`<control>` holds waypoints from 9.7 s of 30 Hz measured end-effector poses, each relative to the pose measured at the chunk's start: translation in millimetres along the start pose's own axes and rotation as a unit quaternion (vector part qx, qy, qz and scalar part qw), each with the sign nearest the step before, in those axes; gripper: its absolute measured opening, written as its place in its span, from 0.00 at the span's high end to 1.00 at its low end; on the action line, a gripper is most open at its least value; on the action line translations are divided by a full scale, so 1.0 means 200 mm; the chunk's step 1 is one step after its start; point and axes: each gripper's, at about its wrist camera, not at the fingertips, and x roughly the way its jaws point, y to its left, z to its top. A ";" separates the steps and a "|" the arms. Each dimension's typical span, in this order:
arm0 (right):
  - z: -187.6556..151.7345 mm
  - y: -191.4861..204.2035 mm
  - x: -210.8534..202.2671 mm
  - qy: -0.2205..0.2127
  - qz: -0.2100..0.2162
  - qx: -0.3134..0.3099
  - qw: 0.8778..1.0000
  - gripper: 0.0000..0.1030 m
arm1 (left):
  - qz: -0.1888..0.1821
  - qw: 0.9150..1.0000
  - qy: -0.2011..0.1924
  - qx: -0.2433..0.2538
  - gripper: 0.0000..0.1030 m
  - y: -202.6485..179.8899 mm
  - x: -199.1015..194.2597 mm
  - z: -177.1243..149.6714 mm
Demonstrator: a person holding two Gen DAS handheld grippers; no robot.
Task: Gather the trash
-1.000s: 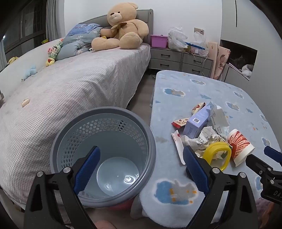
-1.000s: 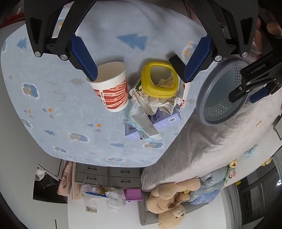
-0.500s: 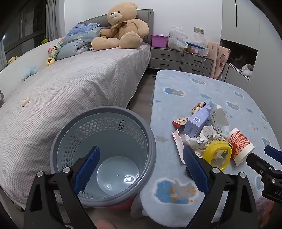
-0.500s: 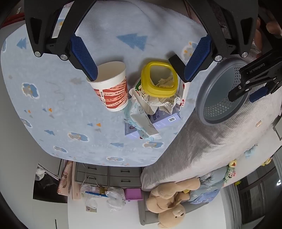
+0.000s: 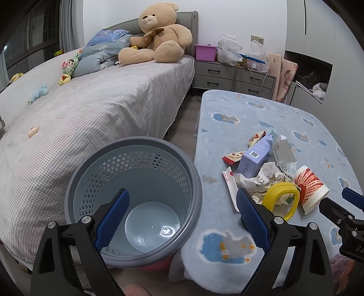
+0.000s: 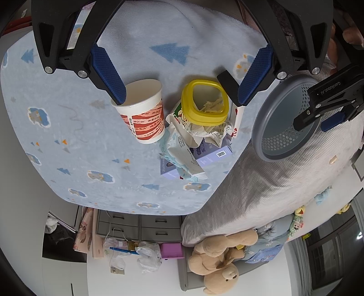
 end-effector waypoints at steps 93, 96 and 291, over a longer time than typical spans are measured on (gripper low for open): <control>0.10 -0.32 0.40 0.103 -0.023 0.028 0.994 0.11 | -0.010 0.999 0.044 0.014 0.12 -0.07 0.15 -0.05; 0.10 -0.30 0.42 0.110 -0.024 0.017 0.993 0.20 | -0.013 0.999 0.048 0.016 0.12 -0.08 0.16 -0.05; 0.02 0.04 0.11 -0.004 0.087 0.033 0.996 0.26 | 0.003 0.999 -0.005 -0.040 0.29 0.28 0.10 0.07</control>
